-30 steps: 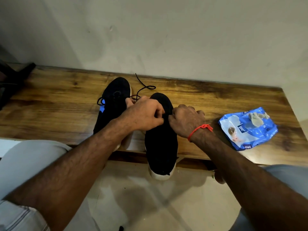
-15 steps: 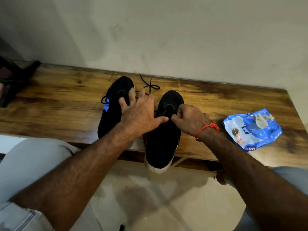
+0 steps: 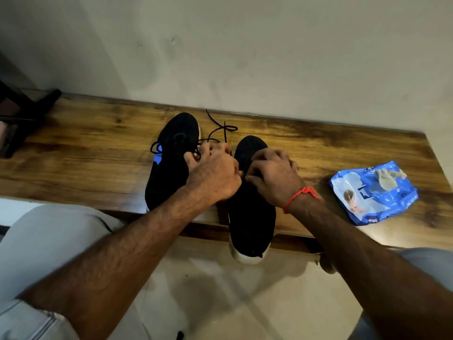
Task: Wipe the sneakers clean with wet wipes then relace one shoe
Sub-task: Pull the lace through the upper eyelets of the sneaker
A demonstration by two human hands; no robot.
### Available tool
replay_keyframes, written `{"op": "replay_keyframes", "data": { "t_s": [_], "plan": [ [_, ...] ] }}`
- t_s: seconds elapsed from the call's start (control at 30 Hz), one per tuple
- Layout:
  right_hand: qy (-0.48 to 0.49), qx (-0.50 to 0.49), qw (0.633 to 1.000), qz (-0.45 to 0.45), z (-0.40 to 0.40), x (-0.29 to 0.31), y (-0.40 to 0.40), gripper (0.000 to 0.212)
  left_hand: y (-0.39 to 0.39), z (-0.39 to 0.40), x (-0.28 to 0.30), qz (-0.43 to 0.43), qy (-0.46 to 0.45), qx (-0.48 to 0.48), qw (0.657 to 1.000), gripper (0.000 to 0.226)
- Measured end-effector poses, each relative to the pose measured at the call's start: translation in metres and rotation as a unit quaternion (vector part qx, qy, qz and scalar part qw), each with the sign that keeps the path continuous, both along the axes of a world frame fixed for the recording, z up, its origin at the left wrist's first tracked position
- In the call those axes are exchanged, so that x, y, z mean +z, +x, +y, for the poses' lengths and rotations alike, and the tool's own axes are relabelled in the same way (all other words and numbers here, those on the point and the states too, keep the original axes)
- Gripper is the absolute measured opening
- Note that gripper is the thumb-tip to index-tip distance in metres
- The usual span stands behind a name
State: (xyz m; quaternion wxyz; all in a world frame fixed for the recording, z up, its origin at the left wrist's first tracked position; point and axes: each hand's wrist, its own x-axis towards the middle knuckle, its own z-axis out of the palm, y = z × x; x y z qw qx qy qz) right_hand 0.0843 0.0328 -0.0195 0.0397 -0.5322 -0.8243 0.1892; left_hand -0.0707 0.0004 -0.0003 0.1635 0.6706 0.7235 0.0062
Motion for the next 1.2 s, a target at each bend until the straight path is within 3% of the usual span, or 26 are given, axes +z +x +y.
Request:
{"op": "replay_keyframes", "data": {
  "t_s": [0.1, 0.27, 0.33, 0.37, 0.4, 0.47, 0.5, 0.57, 0.7, 0.77, 0.83, 0.87, 0.93, 1.03, 1.1, 1.2],
  "plan": [
    [-0.114, -0.169, 0.965, 0.167, 0.010, 0.010, 0.002, 0.023, 0.002, 0.000, 0.004, 0.026, -0.001, -0.010, 1.000, 0.022],
    [-0.237, -0.382, 0.807, 0.383, 0.026, 0.019, 0.021, 0.007, 0.000, 0.003, -0.001, 0.063, 0.001, -0.039, 0.997, 0.029],
    [-0.254, -0.403, 0.781, 0.403, 0.026, 0.016, 0.022, 0.010, -0.001, 0.003, -0.003, 0.061, -0.002, -0.043, 0.997, 0.030],
    [-0.228, -0.387, 0.810, 0.377, 0.026, 0.011, 0.022, 0.014, -0.001, 0.003, -0.004, 0.061, -0.003, -0.046, 0.997, 0.030],
    [-0.177, -0.341, 0.867, 0.318, 0.027, 0.009, 0.022, 0.021, 0.000, 0.002, -0.004, 0.061, -0.005, -0.046, 0.997, 0.029],
    [-0.073, -0.161, 0.969, 0.173, 0.025, 0.008, 0.023, 0.047, 0.001, 0.000, -0.003, 0.058, -0.006, -0.046, 0.997, 0.029],
    [-0.047, -0.071, 0.990, 0.116, 0.023, 0.007, 0.021, 0.051, 0.001, 0.000, -0.003, 0.058, -0.005, -0.047, 0.997, 0.028],
    [-0.017, 0.020, 0.999, 0.034, 0.019, 0.005, 0.017, 0.037, 0.001, -0.002, -0.003, 0.059, -0.002, -0.051, 0.997, 0.028],
    [0.010, 0.037, 0.995, -0.091, 0.006, 0.002, 0.006, 0.032, 0.005, -0.002, 0.000, 0.055, -0.011, -0.043, 0.998, 0.026],
    [0.020, 0.063, 0.994, -0.088, 0.003, -0.001, 0.002, 0.028, 0.007, -0.002, 0.002, 0.058, -0.013, -0.044, 0.997, 0.026],
    [0.004, 0.073, 0.997, -0.029, 0.004, -0.001, -0.001, 0.016, 0.006, -0.003, 0.001, 0.070, -0.002, -0.052, 0.996, 0.026],
    [-0.019, 0.038, 0.999, 0.033, 0.008, 0.002, 0.001, 0.008, 0.005, -0.004, 0.001, 0.077, 0.003, -0.053, 0.996, 0.027],
    [-0.058, -0.095, 0.985, 0.132, 0.022, 0.016, 0.014, 0.012, 0.004, -0.004, 0.001, 0.089, 0.005, -0.049, 0.995, 0.029],
    [-0.029, -0.221, 0.971, 0.091, 0.046, 0.028, 0.052, 0.009, 0.005, -0.004, 0.004, 0.101, -0.003, -0.047, 0.994, 0.031],
    [-0.004, -0.203, 0.978, 0.050, 0.048, 0.027, 0.060, 0.009, 0.005, -0.004, 0.006, 0.097, -0.008, -0.050, 0.994, 0.032],
    [0.037, -0.047, 0.998, 0.024, 0.031, 0.014, 0.040, 0.027, 0.007, -0.005, 0.006, 0.089, -0.007, -0.050, 0.995, 0.033]
  ]
}}
